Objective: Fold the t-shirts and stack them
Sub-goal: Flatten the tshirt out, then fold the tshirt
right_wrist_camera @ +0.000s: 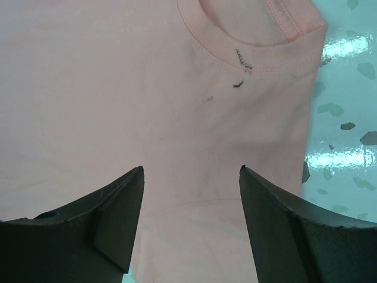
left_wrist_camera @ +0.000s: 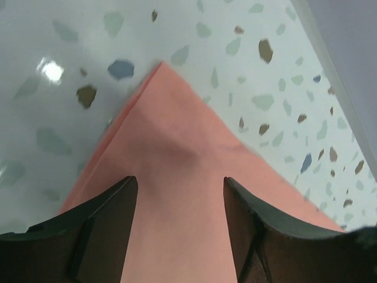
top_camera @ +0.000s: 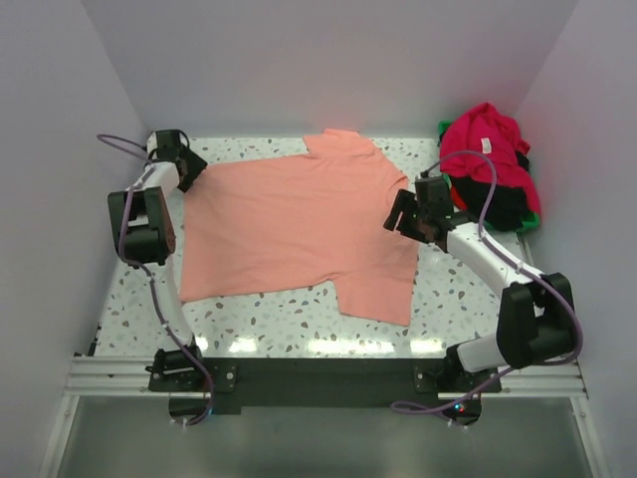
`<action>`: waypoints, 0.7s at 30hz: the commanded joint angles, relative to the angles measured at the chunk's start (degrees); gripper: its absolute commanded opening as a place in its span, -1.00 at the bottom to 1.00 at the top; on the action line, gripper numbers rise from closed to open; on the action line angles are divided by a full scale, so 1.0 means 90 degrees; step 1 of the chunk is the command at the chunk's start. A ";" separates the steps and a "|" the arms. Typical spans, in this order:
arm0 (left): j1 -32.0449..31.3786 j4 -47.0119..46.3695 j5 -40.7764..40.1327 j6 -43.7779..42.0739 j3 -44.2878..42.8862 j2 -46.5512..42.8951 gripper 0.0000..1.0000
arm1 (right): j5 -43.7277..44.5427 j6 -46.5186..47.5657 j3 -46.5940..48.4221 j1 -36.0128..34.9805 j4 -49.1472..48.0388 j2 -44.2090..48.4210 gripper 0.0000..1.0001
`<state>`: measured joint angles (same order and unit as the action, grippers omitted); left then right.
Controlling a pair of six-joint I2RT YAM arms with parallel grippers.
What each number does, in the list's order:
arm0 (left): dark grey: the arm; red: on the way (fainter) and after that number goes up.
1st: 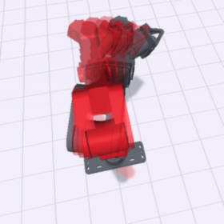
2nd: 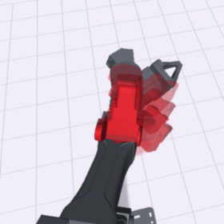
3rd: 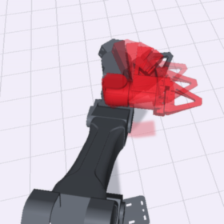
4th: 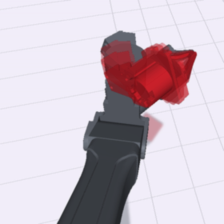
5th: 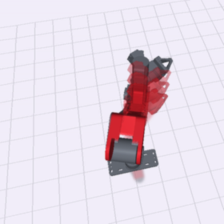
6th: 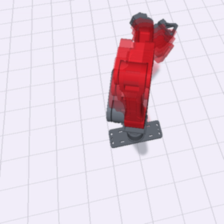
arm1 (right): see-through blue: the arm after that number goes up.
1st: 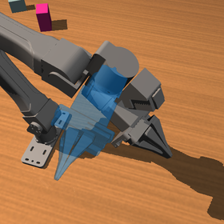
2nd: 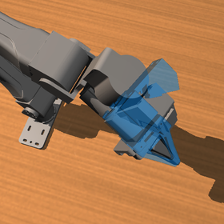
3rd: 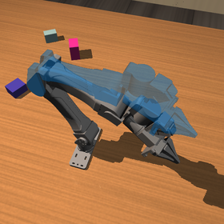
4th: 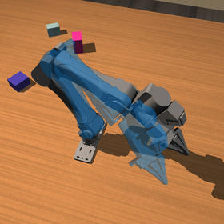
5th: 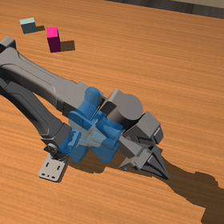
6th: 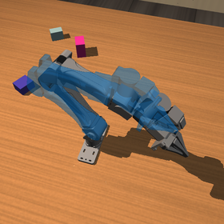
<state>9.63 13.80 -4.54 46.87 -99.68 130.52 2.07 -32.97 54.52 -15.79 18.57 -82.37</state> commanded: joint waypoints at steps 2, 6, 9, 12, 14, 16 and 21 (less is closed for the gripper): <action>0.0004 -0.0079 -0.0072 0.0230 0.1570 -0.1882 0.34 | 0.0064 -0.0106 -0.0295 -0.0013 -0.0110 0.0791 0.38; 0.0014 0.0341 -0.0725 0.0777 0.3715 -0.3708 0.35 | 0.0132 -0.0204 -0.0812 -0.0013 0.0279 0.1446 0.38; 0.0014 0.0634 -0.1048 0.1090 0.5121 -0.4861 0.36 | 0.0190 -0.0242 -0.1212 -0.0023 0.0553 0.2041 0.38; 0.0005 0.0994 -0.1253 0.1353 0.6285 -0.5857 0.36 | 0.0171 -0.0311 -0.1564 -0.0013 0.0739 0.2617 0.38; 0.0014 0.1190 -0.1400 0.1548 0.6737 -0.6490 0.35 | 0.0161 -0.0350 -0.1712 -0.0013 0.0837 0.3007 0.38; 0.0014 0.1502 -0.1488 0.1657 0.7246 -0.6883 0.33 | 0.0171 -0.0399 -0.1888 -0.0013 0.0886 0.3213 0.38; -0.0005 0.1796 -0.1605 0.2018 0.8037 -0.7832 0.31 | 0.0152 -0.0458 -0.2112 -0.0003 0.1013 0.3410 0.38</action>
<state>9.63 28.62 -15.90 61.34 -29.32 63.75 2.46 -36.07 36.23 -15.79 26.65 -52.29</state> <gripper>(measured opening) 0.657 0.691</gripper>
